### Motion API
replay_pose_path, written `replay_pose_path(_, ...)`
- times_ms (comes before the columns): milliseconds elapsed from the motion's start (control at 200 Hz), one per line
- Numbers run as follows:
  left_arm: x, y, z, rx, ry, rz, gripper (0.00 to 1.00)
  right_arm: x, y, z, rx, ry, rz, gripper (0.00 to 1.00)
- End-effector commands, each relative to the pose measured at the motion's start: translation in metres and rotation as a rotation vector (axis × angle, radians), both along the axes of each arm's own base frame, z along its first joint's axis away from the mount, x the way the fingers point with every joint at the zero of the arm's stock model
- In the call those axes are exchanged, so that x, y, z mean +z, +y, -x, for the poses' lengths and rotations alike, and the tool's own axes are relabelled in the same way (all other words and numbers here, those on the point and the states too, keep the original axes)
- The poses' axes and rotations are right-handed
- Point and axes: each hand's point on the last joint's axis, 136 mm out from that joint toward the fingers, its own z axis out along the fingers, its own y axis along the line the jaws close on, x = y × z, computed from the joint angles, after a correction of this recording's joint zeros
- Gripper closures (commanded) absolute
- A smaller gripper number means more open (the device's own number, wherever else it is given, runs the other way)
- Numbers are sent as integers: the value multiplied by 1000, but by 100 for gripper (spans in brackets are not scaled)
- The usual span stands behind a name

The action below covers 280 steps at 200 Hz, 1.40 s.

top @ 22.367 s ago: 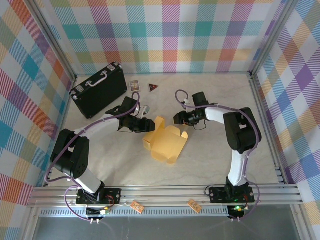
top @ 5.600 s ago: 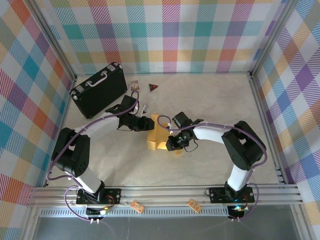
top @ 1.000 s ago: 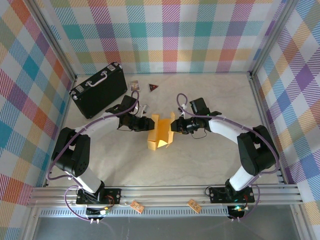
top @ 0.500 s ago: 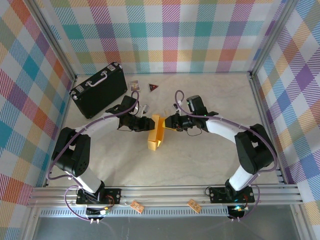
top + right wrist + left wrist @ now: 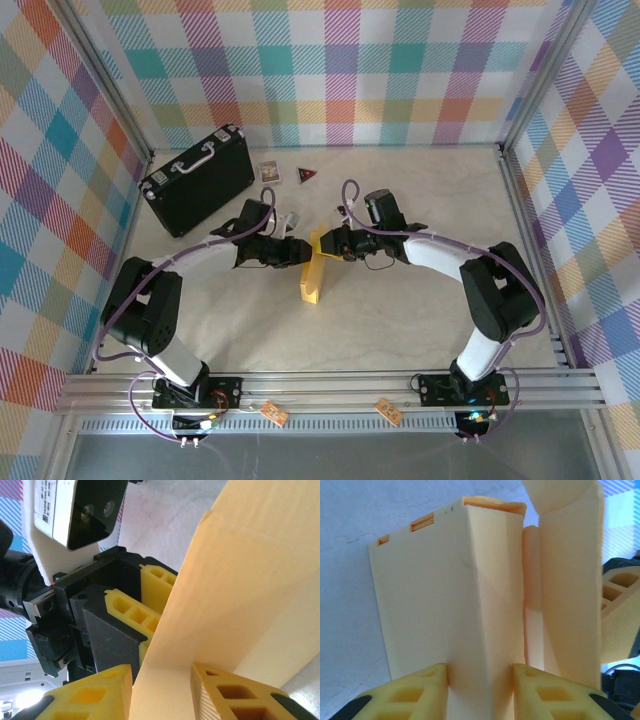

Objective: Fold the paper box

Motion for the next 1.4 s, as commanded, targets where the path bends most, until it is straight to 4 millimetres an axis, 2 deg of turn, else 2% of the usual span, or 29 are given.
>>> replay_pose_path(0, -14, -4, 18, 15, 100, 59, 66, 9, 3, 3, 19, -46, -22, 63)
replay_pose_path(110, -14, -10, 20, 23, 116, 128, 66, 11, -1, 5, 13, -64, -10, 63)
replay_pose_path(460, -24, -2, 23, 63, 143, 144, 65, 12, -3, 8, 16, -75, 3, 62)
replay_pose_path(730, -47, 36, 17, 177, 187, 77, 63, -3, -2, 5, 15, -48, 33, 62)
replay_pose_path(1095, -64, 65, 19, 253, 199, -54, 59, -28, 13, 6, 49, -19, 85, 64)
replay_pose_path(1190, -64, 73, 20, 275, 187, -91, 59, -38, 9, 4, 34, -21, 130, 63)
replay_pose_path(1395, -50, 90, 14, 335, 129, -145, 59, -53, -3, 8, 27, -19, 238, 64)
